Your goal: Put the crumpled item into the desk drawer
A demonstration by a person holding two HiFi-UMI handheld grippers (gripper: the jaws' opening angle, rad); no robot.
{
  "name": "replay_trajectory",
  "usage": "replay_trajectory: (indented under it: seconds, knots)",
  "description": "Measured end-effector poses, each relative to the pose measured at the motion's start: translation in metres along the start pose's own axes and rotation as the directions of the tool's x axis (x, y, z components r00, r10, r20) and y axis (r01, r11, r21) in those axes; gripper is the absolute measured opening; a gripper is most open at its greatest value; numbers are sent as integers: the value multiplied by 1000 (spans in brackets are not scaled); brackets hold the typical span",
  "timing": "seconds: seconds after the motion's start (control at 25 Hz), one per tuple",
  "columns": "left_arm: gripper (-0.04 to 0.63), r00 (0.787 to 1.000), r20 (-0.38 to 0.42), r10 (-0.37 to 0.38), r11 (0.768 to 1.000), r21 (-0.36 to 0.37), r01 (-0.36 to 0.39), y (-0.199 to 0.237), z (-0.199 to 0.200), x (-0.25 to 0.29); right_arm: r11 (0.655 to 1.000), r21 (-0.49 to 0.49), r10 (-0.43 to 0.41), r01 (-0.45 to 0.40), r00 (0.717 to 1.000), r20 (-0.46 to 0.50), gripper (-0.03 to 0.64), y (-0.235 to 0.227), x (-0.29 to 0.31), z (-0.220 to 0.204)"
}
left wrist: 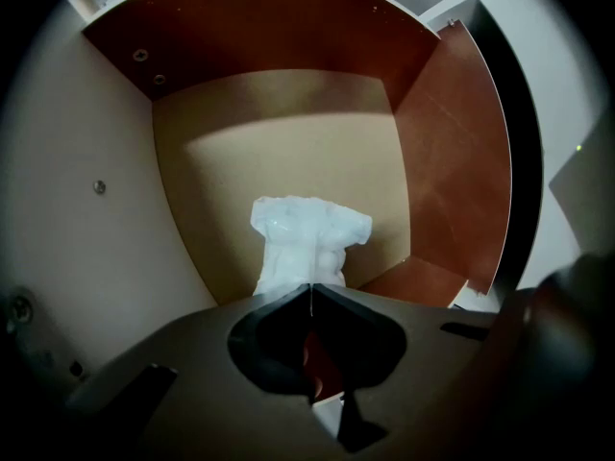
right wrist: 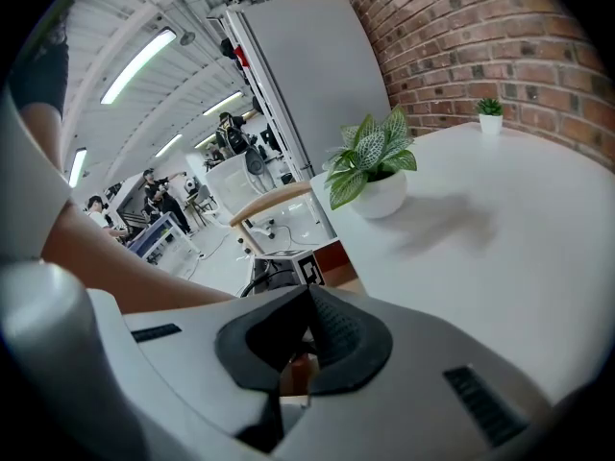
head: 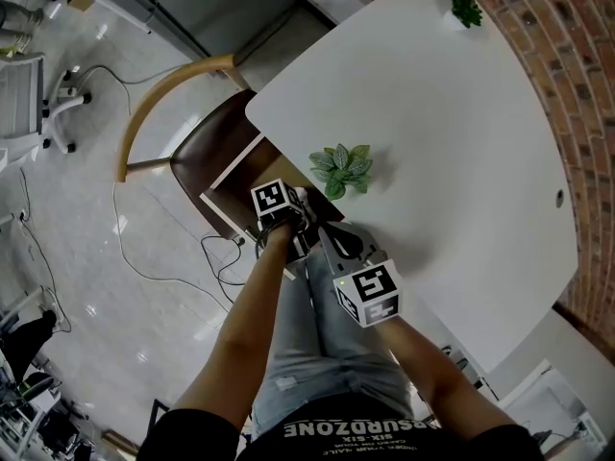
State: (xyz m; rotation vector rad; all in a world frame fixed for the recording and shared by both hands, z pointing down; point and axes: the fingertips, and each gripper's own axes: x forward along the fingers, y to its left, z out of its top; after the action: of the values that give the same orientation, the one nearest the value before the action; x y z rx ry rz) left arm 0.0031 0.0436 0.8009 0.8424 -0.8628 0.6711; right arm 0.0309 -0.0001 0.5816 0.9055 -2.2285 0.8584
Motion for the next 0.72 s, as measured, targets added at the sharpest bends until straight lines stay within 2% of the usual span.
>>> replay_trajectory:
  seconds: [0.44, 0.72]
  knots:
    - [8, 998, -11, 54, 999, 5, -54, 15, 1, 9, 1000, -11, -2, 2, 1000, -3, -2, 2, 1, -3]
    - [8, 998, -32, 60, 998, 16, -60, 19, -4, 15, 1000, -8, -9, 9, 1000, -3, -2, 3, -1, -6]
